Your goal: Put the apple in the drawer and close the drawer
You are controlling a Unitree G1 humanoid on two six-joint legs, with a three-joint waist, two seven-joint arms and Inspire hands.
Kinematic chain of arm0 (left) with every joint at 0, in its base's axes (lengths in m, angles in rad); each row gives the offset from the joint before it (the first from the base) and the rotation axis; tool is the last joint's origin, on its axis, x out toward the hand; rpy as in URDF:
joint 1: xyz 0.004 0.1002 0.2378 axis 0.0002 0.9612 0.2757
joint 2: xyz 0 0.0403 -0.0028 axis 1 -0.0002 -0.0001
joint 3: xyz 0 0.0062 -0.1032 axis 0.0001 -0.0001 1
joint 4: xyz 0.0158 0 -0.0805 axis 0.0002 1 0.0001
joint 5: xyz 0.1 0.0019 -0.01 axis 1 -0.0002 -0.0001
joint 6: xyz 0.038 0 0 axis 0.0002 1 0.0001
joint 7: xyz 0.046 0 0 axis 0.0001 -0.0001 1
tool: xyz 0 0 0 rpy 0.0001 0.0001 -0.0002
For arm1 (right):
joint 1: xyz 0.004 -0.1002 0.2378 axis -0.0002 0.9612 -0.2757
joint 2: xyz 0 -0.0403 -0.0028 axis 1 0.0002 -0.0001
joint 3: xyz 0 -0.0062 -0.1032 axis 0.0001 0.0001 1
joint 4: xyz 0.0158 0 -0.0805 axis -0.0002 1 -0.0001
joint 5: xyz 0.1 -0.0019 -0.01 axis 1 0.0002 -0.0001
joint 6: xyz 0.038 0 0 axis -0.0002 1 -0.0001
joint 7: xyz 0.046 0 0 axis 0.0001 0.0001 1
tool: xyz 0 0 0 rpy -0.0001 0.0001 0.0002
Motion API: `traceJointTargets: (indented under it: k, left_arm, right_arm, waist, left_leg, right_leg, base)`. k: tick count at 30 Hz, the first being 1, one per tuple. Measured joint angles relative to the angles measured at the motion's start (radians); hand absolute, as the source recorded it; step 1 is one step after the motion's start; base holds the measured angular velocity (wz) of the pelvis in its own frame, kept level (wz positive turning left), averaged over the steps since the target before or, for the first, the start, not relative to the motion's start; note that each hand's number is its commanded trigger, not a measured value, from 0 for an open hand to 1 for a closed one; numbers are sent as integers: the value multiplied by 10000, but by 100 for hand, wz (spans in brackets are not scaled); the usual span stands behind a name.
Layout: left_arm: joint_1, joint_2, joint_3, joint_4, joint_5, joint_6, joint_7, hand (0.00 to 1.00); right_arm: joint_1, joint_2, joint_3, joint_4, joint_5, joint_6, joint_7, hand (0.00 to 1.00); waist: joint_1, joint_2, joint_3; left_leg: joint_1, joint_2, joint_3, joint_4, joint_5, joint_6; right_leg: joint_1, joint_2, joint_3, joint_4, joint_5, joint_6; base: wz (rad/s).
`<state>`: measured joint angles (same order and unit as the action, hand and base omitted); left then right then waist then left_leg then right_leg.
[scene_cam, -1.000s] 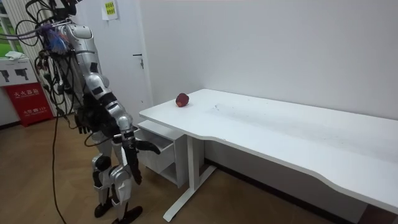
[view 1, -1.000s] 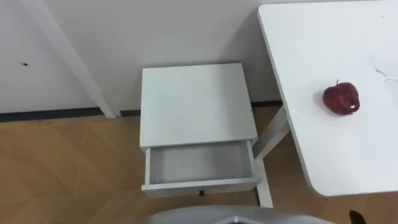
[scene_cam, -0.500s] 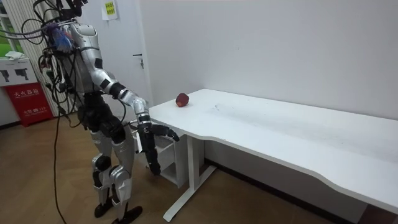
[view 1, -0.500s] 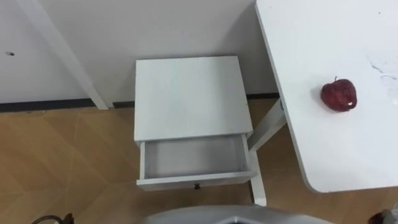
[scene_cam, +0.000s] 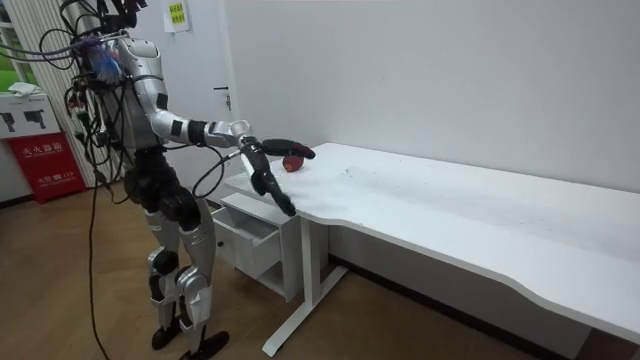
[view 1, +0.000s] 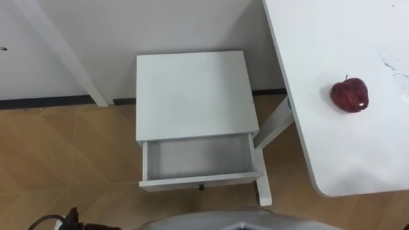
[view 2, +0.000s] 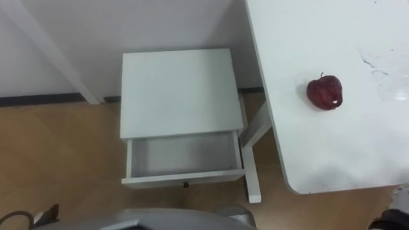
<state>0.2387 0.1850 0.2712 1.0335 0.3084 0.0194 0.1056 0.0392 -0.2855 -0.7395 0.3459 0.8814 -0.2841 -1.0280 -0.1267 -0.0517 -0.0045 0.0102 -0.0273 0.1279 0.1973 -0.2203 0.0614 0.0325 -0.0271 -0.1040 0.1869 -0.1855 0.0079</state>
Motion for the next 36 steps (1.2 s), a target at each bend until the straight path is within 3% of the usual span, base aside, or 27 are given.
traceJointTargets:
  k: [9, 16, 19, 25, 31, 36]
  left_arm:
    - [-113, -21, -693, 427, -24, -136, 1, 0]
    - [-1, -109, -1228, 474, 2, -101, 23, 0]
    - [50, -136, -1291, 473, -23, -49, 151, 0]
    - [159, -136, -1433, 488, -54, -71, 178, 0]
    - [143, -127, -1763, 474, -107, -131, 218, 0]
    - [156, -127, -1781, 475, -99, -129, 207, 0]
  right_arm:
    - [170, 50, 1950, -1569, -4612, 23, 92, 0]
    - [1063, 130, 3786, -1638, -7038, 456, 1481, 0]
    - [1284, 251, 4107, -1638, -7349, 697, 2197, 0]
    - [1432, 296, 4853, -1636, -8439, 696, 3034, 0]
    - [1491, 368, 5690, -1397, -8461, 694, 3700, 0]
    - [1470, 542, 5719, -458, -8458, 761, 4319, 0]
  waist:
    - [362, 162, -18]
    - [646, 144, 16]
    - [771, 142, 17]
    - [803, 132, 45]
    - [808, 83, 70]
    - [827, 99, 67]
  left_leg:
    - [48, 64, 60, -5, 7, -1]
    - [249, 82, 68, -81, 11, -6]
    - [393, 88, 62, -181, 11, -7]
    - [620, 92, 123, -315, 12, -11]
    - [665, 95, 171, -338, 11, -13]
    - [710, 92, 203, -333, 11, -13]
  right_leg:
    - [21, -9, 40, -11, 1, 1]
    - [178, 5, 41, -26, 3, -3]
    - [276, 9, 41, -32, 3, -3]
    - [406, 37, 133, -44, 3, -2]
    - [436, 31, 118, -156, 8, 5]
    - [539, 29, 121, -205, 9, 6]
  base:
    - [-2]
    - [0]
    - [-3]
    - [-4]
    - [-2]
    - [0]
